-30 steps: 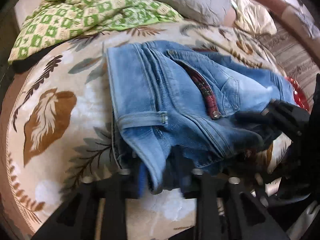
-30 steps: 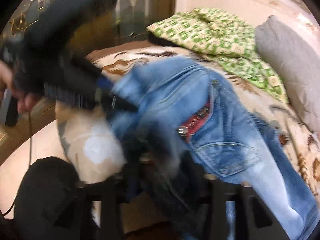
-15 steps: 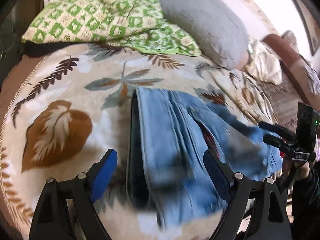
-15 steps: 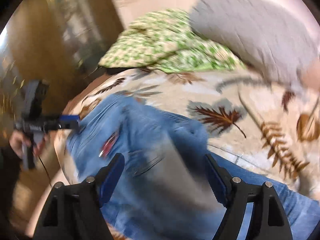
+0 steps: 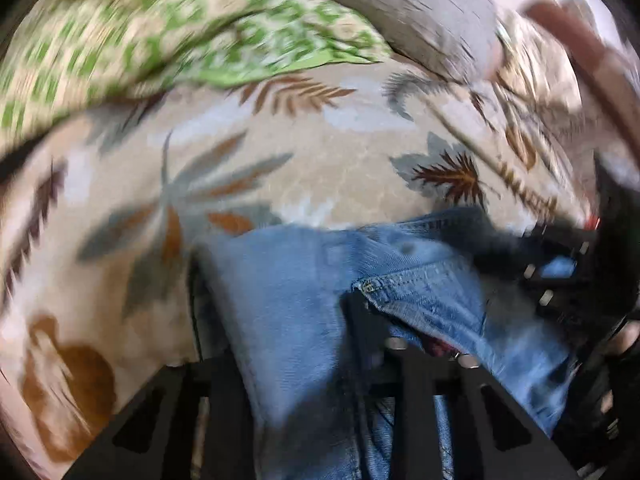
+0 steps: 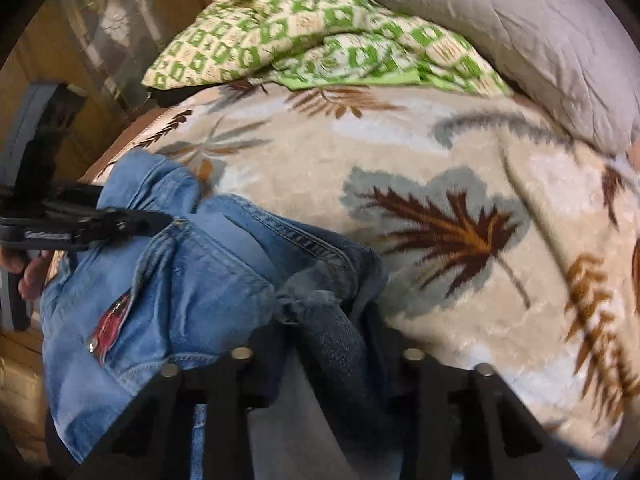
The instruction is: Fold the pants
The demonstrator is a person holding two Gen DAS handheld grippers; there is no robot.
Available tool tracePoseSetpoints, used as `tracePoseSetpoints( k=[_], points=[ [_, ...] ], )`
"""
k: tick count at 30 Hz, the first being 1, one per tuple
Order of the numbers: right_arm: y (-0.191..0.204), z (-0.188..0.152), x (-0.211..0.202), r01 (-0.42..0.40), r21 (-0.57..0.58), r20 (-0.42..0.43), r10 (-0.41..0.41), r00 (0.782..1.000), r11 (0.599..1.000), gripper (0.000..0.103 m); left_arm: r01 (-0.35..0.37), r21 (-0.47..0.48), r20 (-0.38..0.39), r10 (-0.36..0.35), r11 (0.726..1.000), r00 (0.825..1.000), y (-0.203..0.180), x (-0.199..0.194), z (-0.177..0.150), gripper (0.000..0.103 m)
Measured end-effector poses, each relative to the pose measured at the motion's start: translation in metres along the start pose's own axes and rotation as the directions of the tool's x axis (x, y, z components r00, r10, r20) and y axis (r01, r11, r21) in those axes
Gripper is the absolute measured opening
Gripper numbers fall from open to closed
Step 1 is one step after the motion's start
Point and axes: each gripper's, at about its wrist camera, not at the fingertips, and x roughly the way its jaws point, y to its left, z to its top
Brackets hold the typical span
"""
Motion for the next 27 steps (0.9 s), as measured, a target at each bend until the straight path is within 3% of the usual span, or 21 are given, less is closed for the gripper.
tracePoseSetpoints(
  k=[1,2,3,4,5,7,9,10,11,13,14,15,17,23,25,27],
  points=[
    [-0.003,0.003,-0.006,0.0,-0.004,0.019,0.0,1.0,1.0,0.026,0.019,0.007,0.054,-0.019,1.0,0.998,-0.002,-0.008,0.006,0.008],
    [-0.007,0.007,-0.011,0.001,-0.001,0.044,-0.001,0.999,1.0,0.025,0.035,-0.007,0.087,-0.034,0.999,0.996,-0.001,-0.014,0.008,0.008],
    [-0.012,0.011,-0.021,0.002,0.01,0.086,-0.003,0.996,1.0,0.008,0.039,-0.037,0.116,-0.034,0.999,0.993,0.002,-0.02,0.011,0.008],
    [-0.017,0.014,-0.031,0.017,0.026,0.124,-0.02,0.992,1.0,0.002,0.015,-0.061,0.098,-0.009,0.998,0.995,0.005,-0.019,0.013,0.008],
    [-0.023,0.016,-0.036,0.039,0.044,0.144,-0.045,0.989,0.998,0.002,-0.016,-0.045,0.047,0.018,0.999,0.999,0.005,-0.011,0.011,0.008],
    [-0.032,0.016,-0.025,-0.007,0.075,0.07,0.002,0.998,0.997,0.002,-0.061,0.015,-0.058,0.062,0.998,0.996,0.002,0.009,0.001,0.01],
    [-0.031,0.009,-0.007,0.007,0.064,-0.018,-0.006,1.0,0.998,0.006,-0.073,0.023,-0.02,0.074,0.997,0.997,0.001,0.005,-0.006,0.014],
    [-0.031,0.005,-0.006,0.003,0.075,-0.013,-0.002,1.0,0.997,0.006,-0.076,-0.012,-0.002,0.076,0.997,0.997,0.004,-0.002,-0.009,0.029],
    [-0.032,0.003,-0.01,-0.004,0.096,0.005,0.004,1.0,0.995,0.008,-0.085,-0.043,0.004,0.085,0.995,0.996,0.008,-0.008,-0.012,0.054],
    [-0.034,0.001,-0.021,-0.029,0.135,0.009,0.028,1.0,0.99,0.018,-0.105,-0.085,0.024,0.107,0.991,0.994,0.015,-0.026,-0.02,0.077],
    [-0.034,-0.002,-0.03,-0.035,0.139,0.009,0.035,0.999,0.99,0.03,-0.095,-0.084,0.039,0.098,0.992,0.994,0.014,-0.032,-0.024,0.078],
    [-0.031,-0.005,-0.037,-0.039,0.131,0.018,0.037,0.999,0.991,0.057,-0.084,-0.078,0.055,0.088,0.993,0.995,0.014,-0.041,-0.03,0.078],
    [-0.017,-0.017,-0.064,-0.032,0.085,0.07,0.026,0.997,0.996,0.083,-0.104,-0.071,0.073,0.11,0.992,0.991,0.011,-0.061,-0.048,0.078],
    [0.03,-0.076,-0.121,0.001,-0.105,0.148,0.014,0.989,0.994,0.082,-0.092,-0.103,0.081,0.101,0.99,0.992,-0.002,-0.089,-0.099,0.081],
    [0.052,-0.097,-0.13,0.038,-0.212,0.163,-0.003,0.987,0.976,0.082,-0.053,-0.152,0.085,0.067,0.987,0.994,-0.006,-0.096,-0.12,0.084],
    [0.082,-0.121,-0.131,0.093,-0.344,0.168,-0.036,0.985,0.934,0.082,-0.028,-0.186,0.081,0.044,0.982,0.996,-0.011,-0.092,-0.131,0.085]
  ],
)
